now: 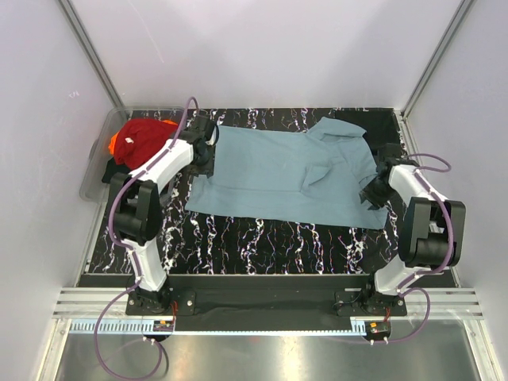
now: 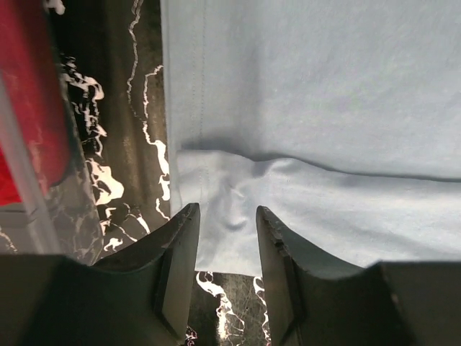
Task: Fold and stack the t-shirts
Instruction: Fold the tshirt
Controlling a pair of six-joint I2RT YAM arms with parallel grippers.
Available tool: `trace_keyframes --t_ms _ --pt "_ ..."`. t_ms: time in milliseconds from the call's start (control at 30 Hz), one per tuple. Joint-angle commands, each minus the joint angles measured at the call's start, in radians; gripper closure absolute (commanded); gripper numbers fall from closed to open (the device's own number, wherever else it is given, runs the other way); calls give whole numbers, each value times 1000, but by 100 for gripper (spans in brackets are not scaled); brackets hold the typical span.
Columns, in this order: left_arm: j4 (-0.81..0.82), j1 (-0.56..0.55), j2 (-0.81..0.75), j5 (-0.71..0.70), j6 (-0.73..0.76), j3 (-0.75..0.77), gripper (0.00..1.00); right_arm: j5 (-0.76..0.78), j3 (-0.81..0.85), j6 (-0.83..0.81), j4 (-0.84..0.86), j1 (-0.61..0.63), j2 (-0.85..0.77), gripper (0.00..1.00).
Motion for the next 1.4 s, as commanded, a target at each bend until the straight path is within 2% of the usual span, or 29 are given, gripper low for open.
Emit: trace_keyframes --t_ms 0,67,133,233,300,333,467,733,1067,1133,1300,1367 --pt "12 13 -8 -21 -18 -12 59 -61 35 49 40 45 7 61" --pt "10 36 2 11 -55 -37 63 -49 31 47 56 45 39 61" --pt "22 53 0 33 -51 -58 63 1 26 21 56 44 76 60" --pt "19 53 -14 -11 -37 -90 64 -24 -1 -4 54 -5 114 60" --pt "21 53 -29 -28 -43 -127 64 -26 -18 -19 53 -35 113 60" --pt "21 55 -49 -31 -43 -138 64 28 -34 -39 51 -42 94 60" --pt "24 53 -81 -21 -20 -181 64 84 -58 -94 50 -75 47 59" --pt "32 52 -61 123 22 -152 63 66 -57 -129 53 -75 34 59" --pt "30 53 55 128 52 -89 64 61 -51 -132 71 -75 38 59" --pt "29 53 84 147 72 -72 70 67 -51 -136 73 -75 42 59" --pt "27 53 108 137 74 -64 72 60 -55 -140 83 -76 47 59" --pt "27 53 109 125 74 -57 86 66 -55 -142 83 -78 50 59"
